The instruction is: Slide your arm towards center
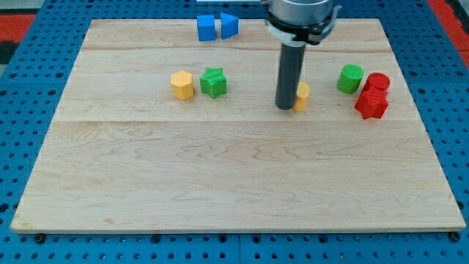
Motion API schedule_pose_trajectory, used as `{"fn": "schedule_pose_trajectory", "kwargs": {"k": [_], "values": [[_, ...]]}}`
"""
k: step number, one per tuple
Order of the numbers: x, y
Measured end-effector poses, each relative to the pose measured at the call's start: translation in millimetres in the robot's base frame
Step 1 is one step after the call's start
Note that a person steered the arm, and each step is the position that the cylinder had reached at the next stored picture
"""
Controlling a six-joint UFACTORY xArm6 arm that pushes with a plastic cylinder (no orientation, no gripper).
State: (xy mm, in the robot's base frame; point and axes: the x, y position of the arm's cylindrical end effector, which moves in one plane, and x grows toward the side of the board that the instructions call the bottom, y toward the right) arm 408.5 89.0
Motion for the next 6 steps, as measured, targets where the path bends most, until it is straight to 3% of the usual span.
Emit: {"fn": "schedule_pose_trajectory", "kwargs": {"k": [3,5,6], "values": [[-7.5,46.7],[5.5,-33.4],[14.4,-103.5]]}}
